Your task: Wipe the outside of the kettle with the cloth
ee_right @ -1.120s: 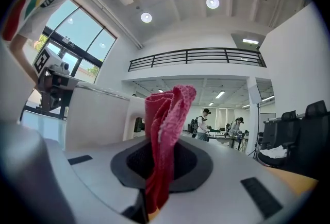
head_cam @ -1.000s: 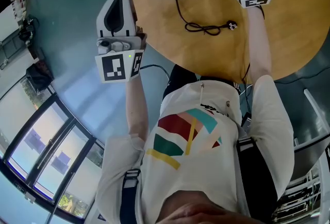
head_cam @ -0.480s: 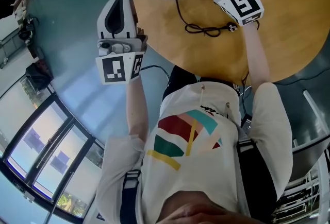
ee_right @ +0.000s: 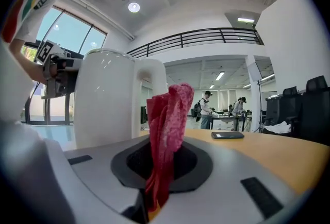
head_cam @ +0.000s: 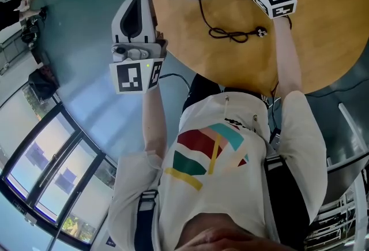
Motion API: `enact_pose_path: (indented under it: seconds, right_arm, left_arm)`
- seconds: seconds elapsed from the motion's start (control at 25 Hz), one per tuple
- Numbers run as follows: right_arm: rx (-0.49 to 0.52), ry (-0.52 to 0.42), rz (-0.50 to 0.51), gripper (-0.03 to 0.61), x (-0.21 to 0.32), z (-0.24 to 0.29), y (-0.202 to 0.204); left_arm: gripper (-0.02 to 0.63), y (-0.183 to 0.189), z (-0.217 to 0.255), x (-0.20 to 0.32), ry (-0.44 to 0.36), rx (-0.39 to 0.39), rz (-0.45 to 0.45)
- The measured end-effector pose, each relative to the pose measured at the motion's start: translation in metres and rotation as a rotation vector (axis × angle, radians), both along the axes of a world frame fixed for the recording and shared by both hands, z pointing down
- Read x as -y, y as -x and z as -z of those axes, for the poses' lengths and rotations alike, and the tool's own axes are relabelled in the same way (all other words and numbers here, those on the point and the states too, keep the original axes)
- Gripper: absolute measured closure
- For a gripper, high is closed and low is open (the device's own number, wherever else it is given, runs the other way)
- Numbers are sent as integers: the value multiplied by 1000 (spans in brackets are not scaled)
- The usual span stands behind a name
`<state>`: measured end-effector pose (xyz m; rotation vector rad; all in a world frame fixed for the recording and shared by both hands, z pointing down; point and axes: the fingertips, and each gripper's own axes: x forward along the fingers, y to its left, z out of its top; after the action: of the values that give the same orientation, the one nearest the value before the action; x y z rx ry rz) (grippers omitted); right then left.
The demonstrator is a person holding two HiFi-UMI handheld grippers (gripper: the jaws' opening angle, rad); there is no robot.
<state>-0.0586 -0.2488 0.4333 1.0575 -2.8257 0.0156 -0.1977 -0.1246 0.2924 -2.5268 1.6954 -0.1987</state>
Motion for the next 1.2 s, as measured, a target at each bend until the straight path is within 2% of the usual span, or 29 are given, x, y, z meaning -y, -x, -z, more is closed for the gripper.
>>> enact_pose_path:
  seconds: [0.12,0.24,0.28,0.4,0.52,0.72,0.88,1.2]
  right_arm:
    - [10,-29,-33,540,3,25,-15]
    - [-6,-142,-16,540,-1,79,-20]
    - [-48,-202,-6,540,-3,99,-19]
    - [-308,-397,17,539,-4,138,-13]
    - [-450,-492,21,540,-3,155,3]
    - [-712,-624,58,540,-3,145,25]
    - [-780,-647,33,540,9,135,26]
    - [-822,-519,54,540,21,76,8]
  left_arm:
    - [571,-1,2,-2,-8,-10,-1]
    - [571,-1,6,-4,-16,-22,-1]
    - [571,-1,6,-4,-17,-25,-1]
    - [572,0,7,-5,-19,-32,-1]
    - [572,1,7,-6,-21,-39,4]
    - [571,1,3,-4,-20,-47,0]
    - [571,3,-1,0,-27,-51,-4]
    - [572,-5,1,-9,-24,-58,-5]
